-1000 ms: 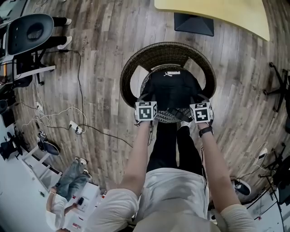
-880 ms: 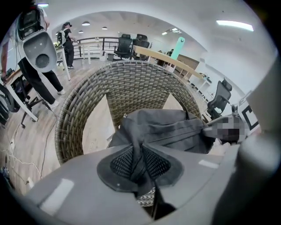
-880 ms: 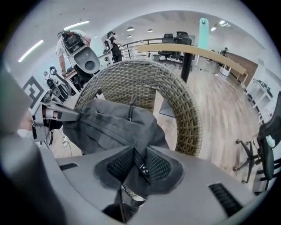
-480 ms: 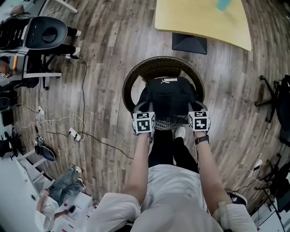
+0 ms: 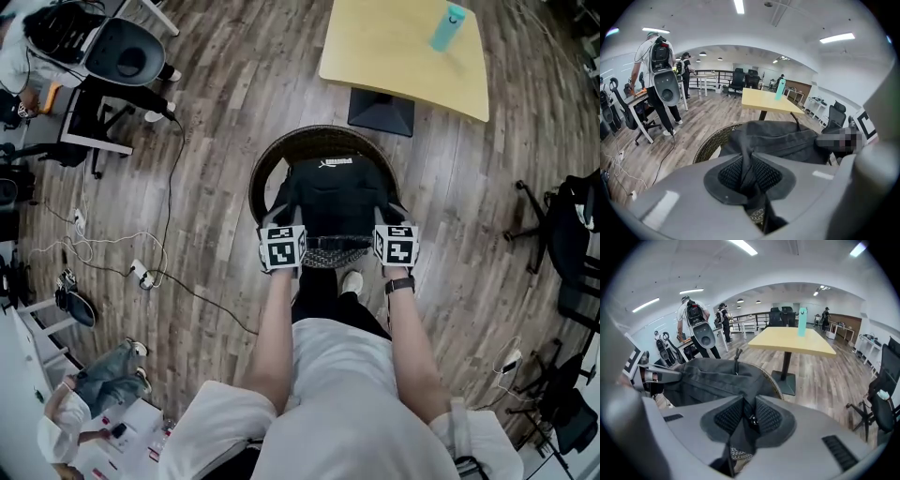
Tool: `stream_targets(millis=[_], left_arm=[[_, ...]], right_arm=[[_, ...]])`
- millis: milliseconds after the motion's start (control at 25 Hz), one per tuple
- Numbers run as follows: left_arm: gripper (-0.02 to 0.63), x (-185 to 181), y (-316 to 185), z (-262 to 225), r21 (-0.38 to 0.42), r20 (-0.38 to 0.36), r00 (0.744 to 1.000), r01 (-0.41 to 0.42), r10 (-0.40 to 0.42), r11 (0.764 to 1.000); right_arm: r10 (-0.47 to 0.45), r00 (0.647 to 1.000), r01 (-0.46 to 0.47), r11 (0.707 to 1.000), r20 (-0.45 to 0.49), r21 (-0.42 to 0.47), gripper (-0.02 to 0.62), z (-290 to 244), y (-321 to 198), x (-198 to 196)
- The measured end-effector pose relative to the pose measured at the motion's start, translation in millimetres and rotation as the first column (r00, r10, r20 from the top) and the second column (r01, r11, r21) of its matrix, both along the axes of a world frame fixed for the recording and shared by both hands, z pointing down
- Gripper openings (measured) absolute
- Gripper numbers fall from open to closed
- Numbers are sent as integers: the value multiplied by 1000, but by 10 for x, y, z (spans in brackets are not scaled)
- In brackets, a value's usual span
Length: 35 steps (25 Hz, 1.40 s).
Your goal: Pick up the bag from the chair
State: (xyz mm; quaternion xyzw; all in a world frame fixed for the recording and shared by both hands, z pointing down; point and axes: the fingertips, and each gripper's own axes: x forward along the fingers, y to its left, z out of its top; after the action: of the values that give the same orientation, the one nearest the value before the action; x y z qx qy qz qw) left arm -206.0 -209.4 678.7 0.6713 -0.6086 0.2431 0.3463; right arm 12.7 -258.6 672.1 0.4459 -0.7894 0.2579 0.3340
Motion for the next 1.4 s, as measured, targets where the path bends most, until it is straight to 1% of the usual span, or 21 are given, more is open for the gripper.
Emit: stream_targets(millis=[200, 360, 440, 560, 720, 880, 1040, 1240, 1400], left_arm=[[52, 64, 6, -464, 81, 12, 1000, 15, -16, 997], [52, 75, 37, -841, 152, 17, 999, 28, -31, 988], [52, 100, 43, -1032, 187, 22, 999, 33, -38, 982], [49, 163, 7, -1331, 242, 22, 999, 38, -45, 970], [49, 222, 49, -1687, 309, 44, 997, 41, -57, 950], [49, 259, 43, -2063, 396, 54, 996, 48, -75, 917], [49, 306, 79, -2479, 473, 50, 995, 54, -88, 879], [49, 362, 106, -3004, 563, 74, 992, 46, -106, 825], [49, 320, 170, -3361, 627, 86, 989, 40, -121, 778]], right_arm=[[28, 998, -32, 997, 48, 70, 89, -451, 10, 65], [39, 995, -51, 990, 93, 133, 89, -829, 16, 84], [32, 994, -50, 984, 103, 172, 89, -1022, -7, 107], [29, 995, -52, 968, 96, 247, 88, -1327, -80, 161], [26, 992, -63, 950, 125, 306, 87, -1661, -18, 220], [-3, 988, -58, 920, 156, 387, 87, -2053, -61, 260], [-35, 984, -52, 878, 172, 476, 87, -2544, -58, 309], [-70, 978, -56, 823, 199, 565, 87, -3102, -31, 375], [-98, 972, -59, 779, 214, 624, 87, -3470, 36, 342]])
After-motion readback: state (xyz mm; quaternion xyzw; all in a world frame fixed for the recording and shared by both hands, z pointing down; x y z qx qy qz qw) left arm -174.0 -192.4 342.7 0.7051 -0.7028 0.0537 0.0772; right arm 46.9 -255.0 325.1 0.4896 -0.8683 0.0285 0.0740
